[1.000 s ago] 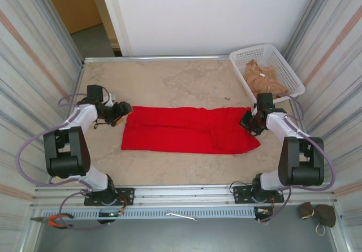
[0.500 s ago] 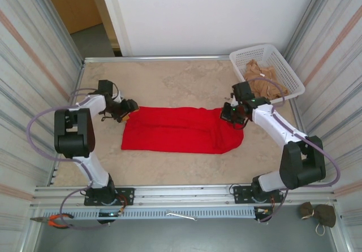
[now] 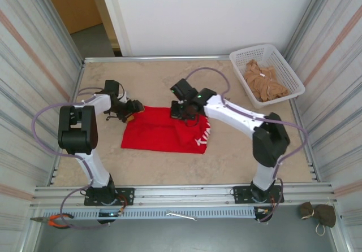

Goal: Fold the inside-out t-shirt

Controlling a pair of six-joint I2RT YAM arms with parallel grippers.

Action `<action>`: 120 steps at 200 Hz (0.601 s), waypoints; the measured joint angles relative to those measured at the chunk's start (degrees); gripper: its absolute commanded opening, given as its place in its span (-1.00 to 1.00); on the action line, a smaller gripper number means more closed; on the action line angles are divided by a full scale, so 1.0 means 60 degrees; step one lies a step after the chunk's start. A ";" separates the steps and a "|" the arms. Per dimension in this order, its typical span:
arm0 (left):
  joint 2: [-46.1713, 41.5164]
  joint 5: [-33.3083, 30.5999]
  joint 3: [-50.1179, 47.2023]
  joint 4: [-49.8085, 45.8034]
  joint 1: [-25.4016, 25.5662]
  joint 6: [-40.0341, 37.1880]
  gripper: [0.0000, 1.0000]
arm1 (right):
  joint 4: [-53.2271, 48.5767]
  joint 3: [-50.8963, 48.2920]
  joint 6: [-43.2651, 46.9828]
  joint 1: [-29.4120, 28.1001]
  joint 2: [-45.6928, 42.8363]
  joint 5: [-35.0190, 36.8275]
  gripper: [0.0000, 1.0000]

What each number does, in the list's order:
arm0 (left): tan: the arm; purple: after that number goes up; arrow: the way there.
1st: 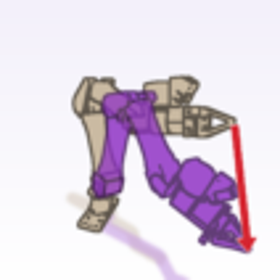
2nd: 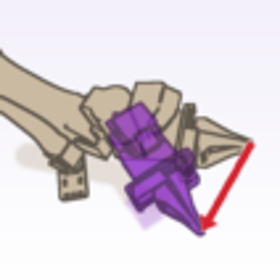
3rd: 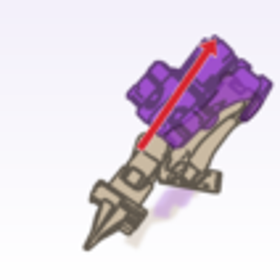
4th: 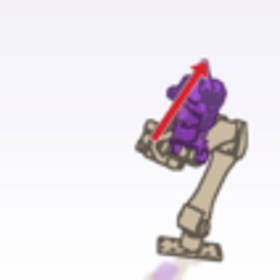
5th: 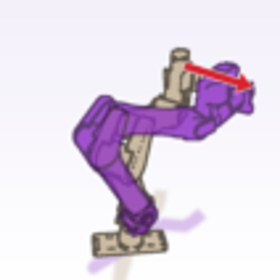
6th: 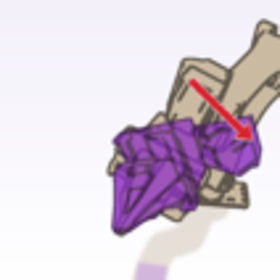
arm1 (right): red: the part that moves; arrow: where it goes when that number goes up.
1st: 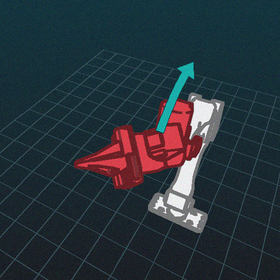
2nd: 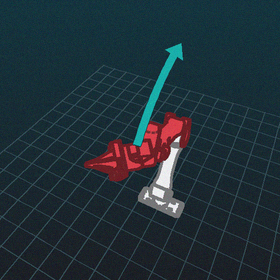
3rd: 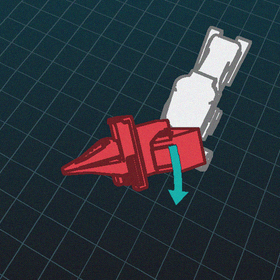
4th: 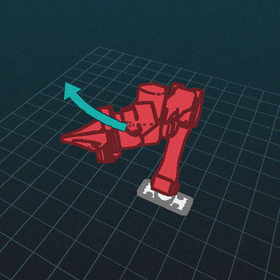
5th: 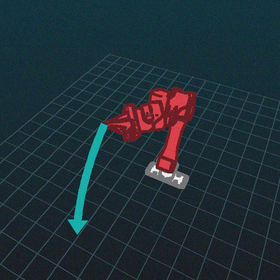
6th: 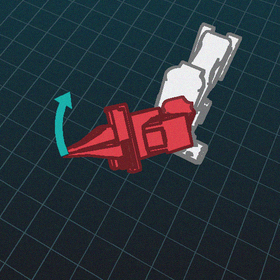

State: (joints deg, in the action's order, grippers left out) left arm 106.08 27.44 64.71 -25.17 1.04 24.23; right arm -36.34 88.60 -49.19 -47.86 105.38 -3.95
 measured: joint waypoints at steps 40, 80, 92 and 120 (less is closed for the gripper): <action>0.0000 0.0175 -0.0120 0.0299 0.0000 0.0000 0.31 | 0.0055 0.1785 -0.0659 -0.0663 0.1534 0.0055 -1.00; 0.0000 0.0284 -0.0164 0.0463 0.0011 0.0000 0.30 | 0.0197 0.3166 -0.1151 -0.0922 0.2747 -0.0051 -1.00; 0.0000 0.0291 -0.0164 0.0466 0.0011 0.0000 0.31 | 0.0321 0.3512 -0.1286 -0.0951 0.3093 -0.0120 -0.59; 0.0069 0.0448 -0.0018 0.0339 -0.0131 0.0000 0.34 | 0.0674 0.4353 -0.1322 -0.0980 0.4007 -0.0645 0.28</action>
State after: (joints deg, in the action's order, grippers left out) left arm 106.50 30.13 64.60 -23.14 0.25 24.23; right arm -32.29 114.72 -57.12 -53.74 129.43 -7.81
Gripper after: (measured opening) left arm 0.663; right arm 0.543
